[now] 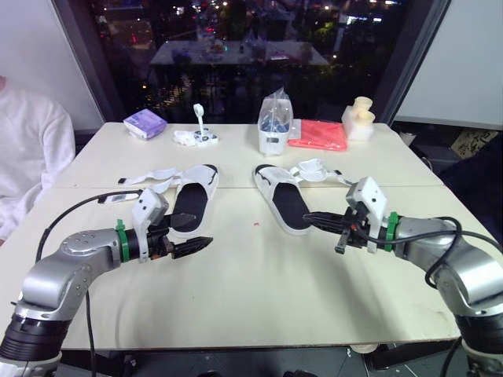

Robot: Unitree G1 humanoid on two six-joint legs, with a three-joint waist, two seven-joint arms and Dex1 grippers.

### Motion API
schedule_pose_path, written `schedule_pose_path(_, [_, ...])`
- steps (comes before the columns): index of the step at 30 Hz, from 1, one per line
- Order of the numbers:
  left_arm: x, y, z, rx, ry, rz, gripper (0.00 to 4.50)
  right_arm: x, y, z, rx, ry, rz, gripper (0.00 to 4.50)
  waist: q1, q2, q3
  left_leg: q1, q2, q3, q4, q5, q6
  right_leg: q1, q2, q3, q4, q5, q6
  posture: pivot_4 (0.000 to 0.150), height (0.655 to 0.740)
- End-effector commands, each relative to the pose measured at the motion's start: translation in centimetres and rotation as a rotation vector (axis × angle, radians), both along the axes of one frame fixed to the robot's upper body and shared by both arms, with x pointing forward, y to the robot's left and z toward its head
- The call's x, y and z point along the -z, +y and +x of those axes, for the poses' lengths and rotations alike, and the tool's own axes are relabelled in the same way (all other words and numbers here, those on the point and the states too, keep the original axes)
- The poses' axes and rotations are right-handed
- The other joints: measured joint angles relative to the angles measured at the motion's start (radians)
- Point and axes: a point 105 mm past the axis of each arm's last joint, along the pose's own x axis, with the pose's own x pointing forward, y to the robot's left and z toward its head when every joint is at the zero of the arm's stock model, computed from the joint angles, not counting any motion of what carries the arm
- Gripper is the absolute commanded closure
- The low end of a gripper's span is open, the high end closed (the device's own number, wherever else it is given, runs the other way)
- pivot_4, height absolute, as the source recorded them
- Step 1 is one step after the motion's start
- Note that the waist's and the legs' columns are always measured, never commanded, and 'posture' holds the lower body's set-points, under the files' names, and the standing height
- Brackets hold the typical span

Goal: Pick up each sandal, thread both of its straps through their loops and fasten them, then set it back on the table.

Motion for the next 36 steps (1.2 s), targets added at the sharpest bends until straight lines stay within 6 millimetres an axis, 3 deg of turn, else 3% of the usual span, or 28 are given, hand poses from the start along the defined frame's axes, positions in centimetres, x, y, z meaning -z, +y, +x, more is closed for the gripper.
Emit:
schedule_pose_path(1, [-1.3, 0.0, -0.1, 0.010, -0.062, -0.008, 0.03, -1.0, 0.3, -0.1, -0.020, -0.045, -0.005, 4.50, 0.000, 0.000, 0.000, 0.000, 0.000, 0.000, 0.000, 0.000, 0.000, 0.000, 0.000, 0.000, 0.000, 0.000, 0.000, 0.150, 0.7400])
schedule_pose_path(17, [-1.1, -0.8, -0.5, 0.026, -0.040, -0.057, 0.03, -0.7, 0.4, 0.1, -0.013, -0.061, -0.028, 4.50, -0.001, 0.000, 0.000, 0.000, 0.000, 0.000, 0.000, 0.000, 0.000, 0.000, 0.000, 0.000, 0.000, 0.000, 0.000, 0.150, 0.7400])
schedule_pose_path(32, [-1.4, -0.8, 0.2, -0.027, -0.085, -0.057, 0.03, -0.7, -0.1, 3.5, 0.114, -0.187, -0.090, 4.50, -0.001, 0.000, 0.000, 0.000, 0.000, 0.000, 0.000, 0.000, 0.000, 0.000, 0.000, 0.000, 0.000, 0.000, 0.001, 0.150, 0.7400])
schedule_pose_path(36, [-1.3, -1.0, 0.0, -0.026, -0.086, -0.062, 0.00, 0.0, -0.6, 6.0, 0.183, -0.314, -0.246, 2.59, -0.003, 0.000, 0.000, 0.000, 0.000, 0.000, 0.000, 0.001, -0.001, 0.000, 0.000, 0.000, 0.000, 0.000, 0.001, 0.150, 0.7400])
